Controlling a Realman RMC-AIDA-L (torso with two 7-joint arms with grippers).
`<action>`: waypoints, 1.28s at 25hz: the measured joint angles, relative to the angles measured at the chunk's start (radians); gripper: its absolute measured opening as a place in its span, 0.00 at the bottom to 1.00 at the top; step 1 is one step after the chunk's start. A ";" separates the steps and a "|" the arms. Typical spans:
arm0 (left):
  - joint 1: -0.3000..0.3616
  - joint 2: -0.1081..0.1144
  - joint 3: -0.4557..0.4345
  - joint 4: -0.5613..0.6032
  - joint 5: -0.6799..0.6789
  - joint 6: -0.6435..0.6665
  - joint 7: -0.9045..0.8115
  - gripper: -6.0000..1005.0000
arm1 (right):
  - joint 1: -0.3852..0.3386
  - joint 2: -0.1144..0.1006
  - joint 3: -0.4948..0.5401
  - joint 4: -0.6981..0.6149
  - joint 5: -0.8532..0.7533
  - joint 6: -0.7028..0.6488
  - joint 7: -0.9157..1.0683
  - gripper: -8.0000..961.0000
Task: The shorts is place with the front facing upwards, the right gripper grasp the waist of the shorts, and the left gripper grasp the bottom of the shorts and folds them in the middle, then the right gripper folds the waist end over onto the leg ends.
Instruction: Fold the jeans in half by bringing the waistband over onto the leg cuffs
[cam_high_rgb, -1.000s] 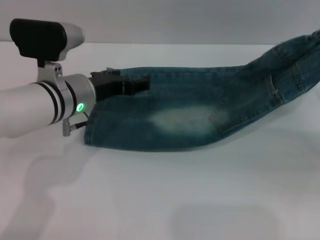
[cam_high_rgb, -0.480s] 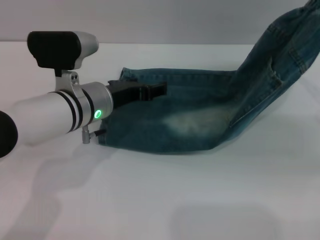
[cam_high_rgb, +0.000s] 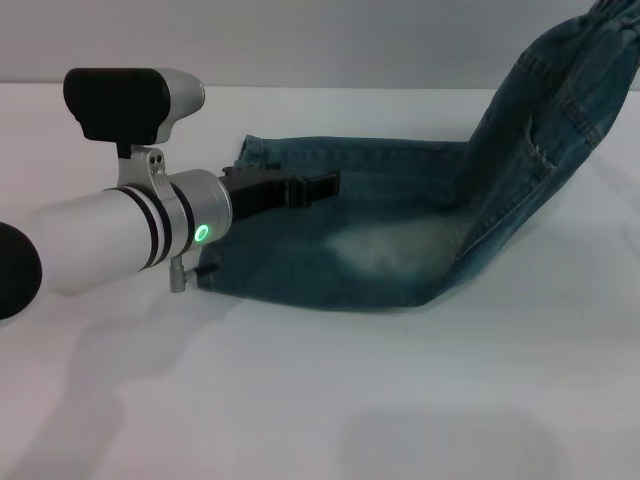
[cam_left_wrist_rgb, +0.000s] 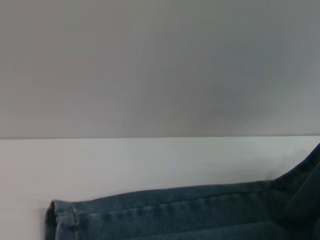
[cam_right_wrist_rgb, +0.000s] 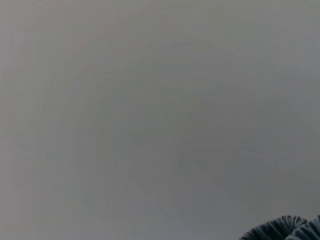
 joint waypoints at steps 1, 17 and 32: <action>0.001 0.000 0.000 0.001 0.000 0.000 0.000 0.85 | 0.000 0.000 0.000 0.000 -0.001 -0.001 0.000 0.07; -0.002 0.000 0.004 0.006 -0.006 0.008 0.000 0.84 | 0.002 -0.003 -0.019 0.000 -0.003 -0.012 0.009 0.10; -0.002 -0.001 0.019 0.007 -0.027 0.009 -0.001 0.84 | 0.102 -0.001 -0.185 -0.003 0.002 -0.049 0.051 0.12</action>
